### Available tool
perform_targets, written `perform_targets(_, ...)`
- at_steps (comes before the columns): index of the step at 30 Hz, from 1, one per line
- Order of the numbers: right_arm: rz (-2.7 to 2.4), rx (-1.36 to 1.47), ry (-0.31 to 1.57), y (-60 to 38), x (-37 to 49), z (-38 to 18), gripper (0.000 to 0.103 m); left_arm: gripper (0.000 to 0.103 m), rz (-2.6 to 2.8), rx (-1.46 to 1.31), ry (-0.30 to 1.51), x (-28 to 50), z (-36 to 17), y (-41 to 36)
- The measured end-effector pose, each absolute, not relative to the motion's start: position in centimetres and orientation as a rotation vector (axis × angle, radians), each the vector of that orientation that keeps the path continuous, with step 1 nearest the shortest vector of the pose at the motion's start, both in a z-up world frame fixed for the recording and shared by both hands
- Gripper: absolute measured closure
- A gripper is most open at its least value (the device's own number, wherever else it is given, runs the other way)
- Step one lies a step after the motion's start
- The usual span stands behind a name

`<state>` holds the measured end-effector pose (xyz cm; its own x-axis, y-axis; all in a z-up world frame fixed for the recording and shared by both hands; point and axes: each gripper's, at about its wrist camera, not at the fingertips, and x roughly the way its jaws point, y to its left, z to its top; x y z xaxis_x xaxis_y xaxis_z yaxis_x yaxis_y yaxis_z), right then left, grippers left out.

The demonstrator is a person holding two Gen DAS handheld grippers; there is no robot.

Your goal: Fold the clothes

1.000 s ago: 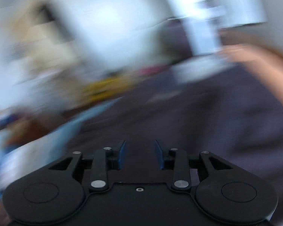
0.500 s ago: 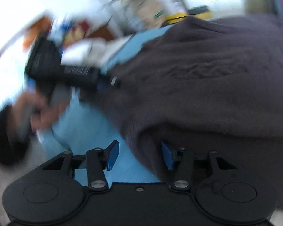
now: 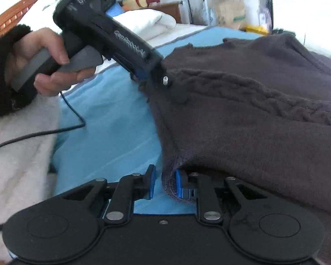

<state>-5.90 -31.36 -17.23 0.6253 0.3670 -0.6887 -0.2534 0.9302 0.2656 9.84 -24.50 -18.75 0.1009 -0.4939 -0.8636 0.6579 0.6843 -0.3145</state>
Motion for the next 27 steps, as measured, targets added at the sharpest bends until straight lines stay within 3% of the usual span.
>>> perform_targets(10,0.367,0.052,0.888,-33.6,-8.0,-12.9,0.069,0.031,-0.837,0.199,1.154,9.6,-17.5,-23.6)
perform_targets(14,0.359,0.187,0.767,-37.5,-10.7,-8.6,0.068,0.031,-0.883,0.191,1.121,9.3,-16.3,-23.4)
perform_targets(17,0.295,0.37,0.626,-41.5,-11.6,-6.8,0.052,0.031,-0.891,0.246,1.081,8.5,-15.4,-23.7)
perform_targets(27,0.05,0.529,0.714,-47.2,-9.7,-11.6,0.051,0.028,-0.612,0.257,0.993,9.9,-12.7,-19.8)
